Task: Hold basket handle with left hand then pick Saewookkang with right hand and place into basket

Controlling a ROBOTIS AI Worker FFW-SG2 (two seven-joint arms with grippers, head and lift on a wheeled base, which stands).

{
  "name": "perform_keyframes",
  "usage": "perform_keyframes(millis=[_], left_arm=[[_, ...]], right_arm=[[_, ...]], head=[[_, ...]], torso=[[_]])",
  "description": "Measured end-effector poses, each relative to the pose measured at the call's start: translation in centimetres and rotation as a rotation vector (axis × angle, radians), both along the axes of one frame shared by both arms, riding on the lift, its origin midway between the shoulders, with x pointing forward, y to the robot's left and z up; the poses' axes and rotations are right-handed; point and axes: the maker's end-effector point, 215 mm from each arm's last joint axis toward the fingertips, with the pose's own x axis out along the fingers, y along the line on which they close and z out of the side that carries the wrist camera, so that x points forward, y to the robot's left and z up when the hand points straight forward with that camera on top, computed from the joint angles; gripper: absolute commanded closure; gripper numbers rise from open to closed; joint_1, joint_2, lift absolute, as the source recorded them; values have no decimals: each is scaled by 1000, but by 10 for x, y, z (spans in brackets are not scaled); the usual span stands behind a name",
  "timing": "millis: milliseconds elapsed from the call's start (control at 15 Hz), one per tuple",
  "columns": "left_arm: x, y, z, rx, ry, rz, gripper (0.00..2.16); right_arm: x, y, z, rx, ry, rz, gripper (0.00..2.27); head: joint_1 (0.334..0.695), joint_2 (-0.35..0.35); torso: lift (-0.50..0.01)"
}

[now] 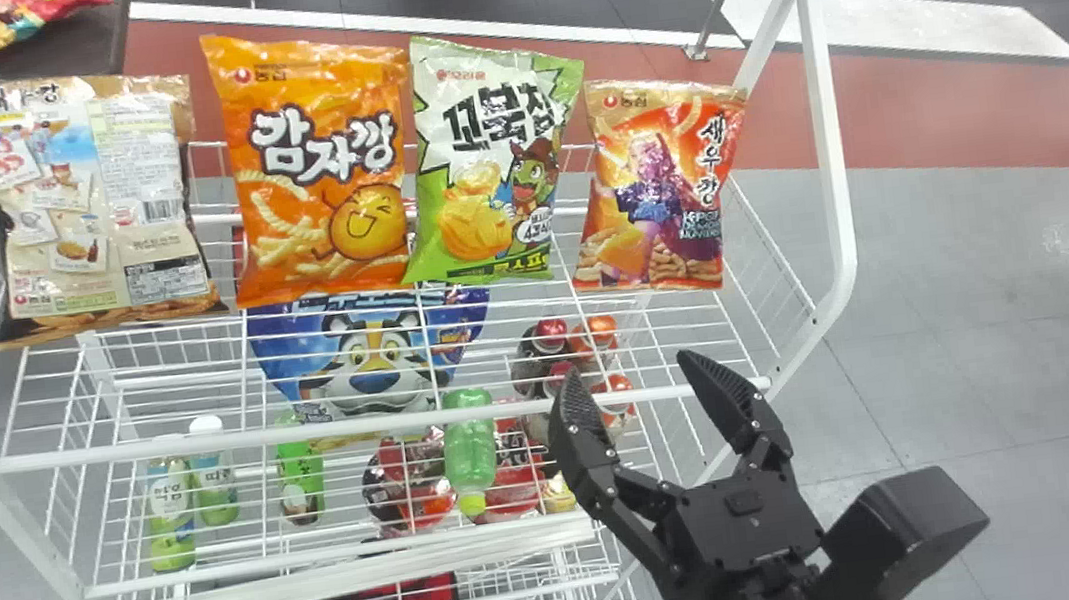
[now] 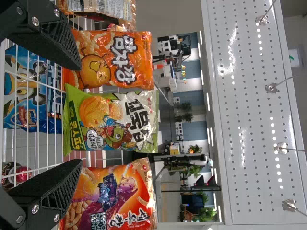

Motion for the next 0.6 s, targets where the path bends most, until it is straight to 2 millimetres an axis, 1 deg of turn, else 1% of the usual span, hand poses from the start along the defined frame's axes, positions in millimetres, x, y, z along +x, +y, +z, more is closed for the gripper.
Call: perform_keyframes(millis=[600], left_arm=[[3,0,1,-5,-12,5,1929]], right_arm=[[1,0,0,0,-1,0,130]], head=[[695,-350]], torso=[[-19]])
